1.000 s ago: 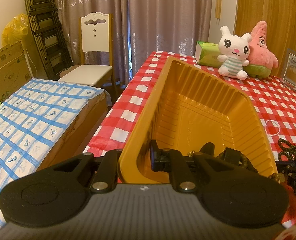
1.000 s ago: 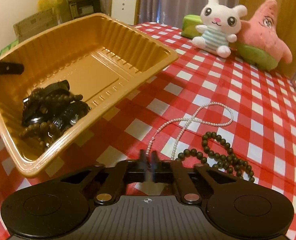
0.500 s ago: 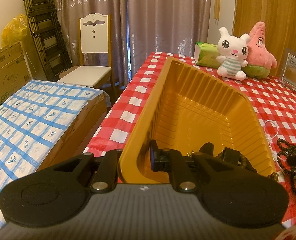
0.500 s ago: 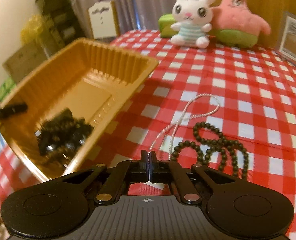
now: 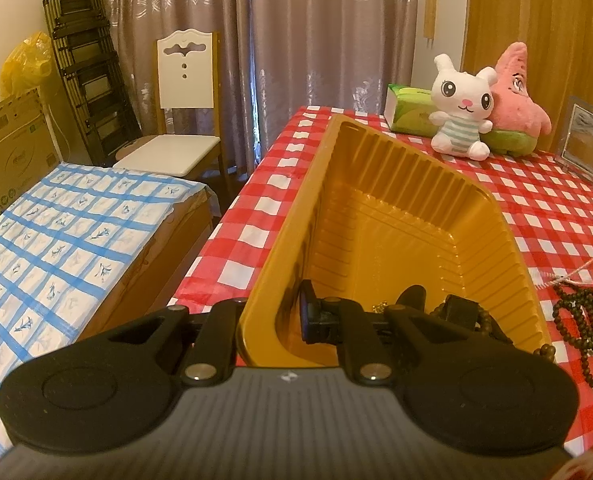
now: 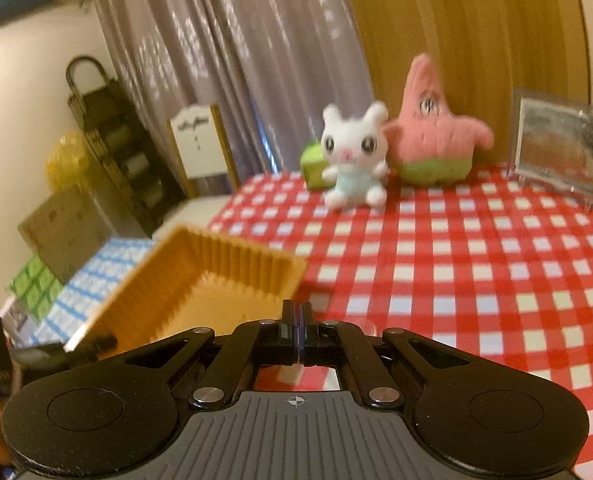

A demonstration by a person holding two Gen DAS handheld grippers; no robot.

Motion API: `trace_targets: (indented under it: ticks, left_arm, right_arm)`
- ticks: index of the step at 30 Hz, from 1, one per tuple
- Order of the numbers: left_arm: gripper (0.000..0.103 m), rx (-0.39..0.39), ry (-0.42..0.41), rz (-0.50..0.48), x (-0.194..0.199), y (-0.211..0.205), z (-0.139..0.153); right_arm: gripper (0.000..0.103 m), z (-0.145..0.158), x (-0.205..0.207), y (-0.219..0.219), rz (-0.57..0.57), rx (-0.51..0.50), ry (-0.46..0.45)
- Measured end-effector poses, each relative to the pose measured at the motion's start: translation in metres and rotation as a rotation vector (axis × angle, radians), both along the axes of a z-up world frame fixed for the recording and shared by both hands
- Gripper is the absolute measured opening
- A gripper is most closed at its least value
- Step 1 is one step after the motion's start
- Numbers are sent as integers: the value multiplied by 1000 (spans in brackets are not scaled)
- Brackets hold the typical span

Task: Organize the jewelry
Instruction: 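Lift the pearl necklace with the right gripper and drop it into the tray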

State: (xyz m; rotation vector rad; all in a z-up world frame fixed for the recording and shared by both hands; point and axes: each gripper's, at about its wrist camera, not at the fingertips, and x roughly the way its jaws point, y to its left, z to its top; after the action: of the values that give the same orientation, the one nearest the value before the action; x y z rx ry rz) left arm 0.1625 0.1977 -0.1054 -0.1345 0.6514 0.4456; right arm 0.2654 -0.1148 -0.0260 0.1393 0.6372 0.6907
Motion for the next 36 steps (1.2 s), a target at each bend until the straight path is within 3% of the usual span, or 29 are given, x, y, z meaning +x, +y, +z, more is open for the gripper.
trace_targets:
  ticks: [8,19,28,32,36]
  left_arm:
    - [10,5,-1,-12,1,-1,5]
    - [10,4,-7,-24,0,-1,7]
    - [10,2,-7,-27,1,0,7]
    - [10,0,-8,-26,1,0,7]
    - [9,-5,-9,-26,3,-1,7]
  right_arm:
    - [1,37,-12,-2,-4,27,-39]
    - [1,61,-24,19,17,41,-73]
    - [1,89,-23,70,82,207,-186]
    - [1,78,-18,94,131,197,-175]
    - [1,36,-11,109,154,132,-53]
